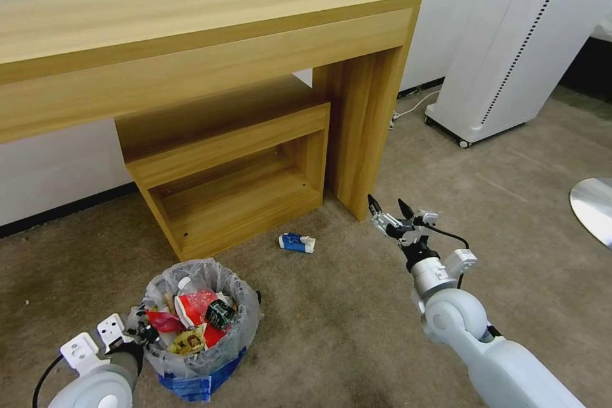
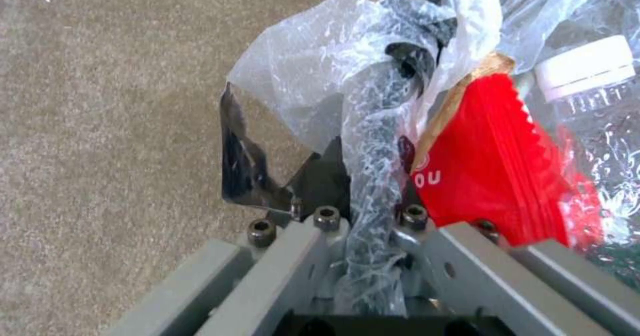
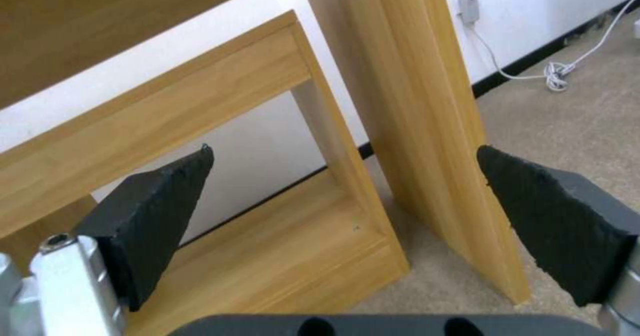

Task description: Pick up the trash bin and place the garbage on the floor into it.

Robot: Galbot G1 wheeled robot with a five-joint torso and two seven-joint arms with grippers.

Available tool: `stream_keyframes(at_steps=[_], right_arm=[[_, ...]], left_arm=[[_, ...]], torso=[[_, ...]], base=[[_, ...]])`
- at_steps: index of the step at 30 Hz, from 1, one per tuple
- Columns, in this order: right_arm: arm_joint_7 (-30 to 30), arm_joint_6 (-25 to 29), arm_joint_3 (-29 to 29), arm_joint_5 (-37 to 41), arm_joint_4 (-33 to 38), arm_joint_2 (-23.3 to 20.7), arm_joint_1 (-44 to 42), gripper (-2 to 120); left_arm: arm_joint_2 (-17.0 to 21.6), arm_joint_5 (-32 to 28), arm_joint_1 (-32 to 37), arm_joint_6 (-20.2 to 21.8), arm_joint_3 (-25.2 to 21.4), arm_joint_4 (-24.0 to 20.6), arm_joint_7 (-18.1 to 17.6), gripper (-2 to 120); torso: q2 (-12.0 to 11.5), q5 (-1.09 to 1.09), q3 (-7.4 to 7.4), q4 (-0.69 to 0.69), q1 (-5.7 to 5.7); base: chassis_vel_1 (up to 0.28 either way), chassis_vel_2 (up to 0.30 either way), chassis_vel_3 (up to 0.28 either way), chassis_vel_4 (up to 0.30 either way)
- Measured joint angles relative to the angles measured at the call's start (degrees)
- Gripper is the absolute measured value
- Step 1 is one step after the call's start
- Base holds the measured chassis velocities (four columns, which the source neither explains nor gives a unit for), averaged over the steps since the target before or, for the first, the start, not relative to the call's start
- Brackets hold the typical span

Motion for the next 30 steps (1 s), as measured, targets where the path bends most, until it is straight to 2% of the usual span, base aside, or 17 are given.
stream_keyframes(at_steps=[20,30], right_arm=[[0.29,-0.98,-0.01,-1.24,0.11,-0.40,-0.09,100],[-0.08,-0.58,-0.20,-1.72,0.11,-0.39,-0.17,100]], left_arm=[[0.06,0.19,0.01,-0.33,-0.03,-0.05,-0.12,0],[-0.30,0.34,-0.16,-0.40,0.17,0.02,-0.10,0]], torso=[[0.00,0.00,0.00,0.00,0.00],[0.00,-0.02,0.00,0.01,0.00]], base=[[-0.013,0.015,0.010,-0.007],[-0.167,0.155,0.181,-0.168]])
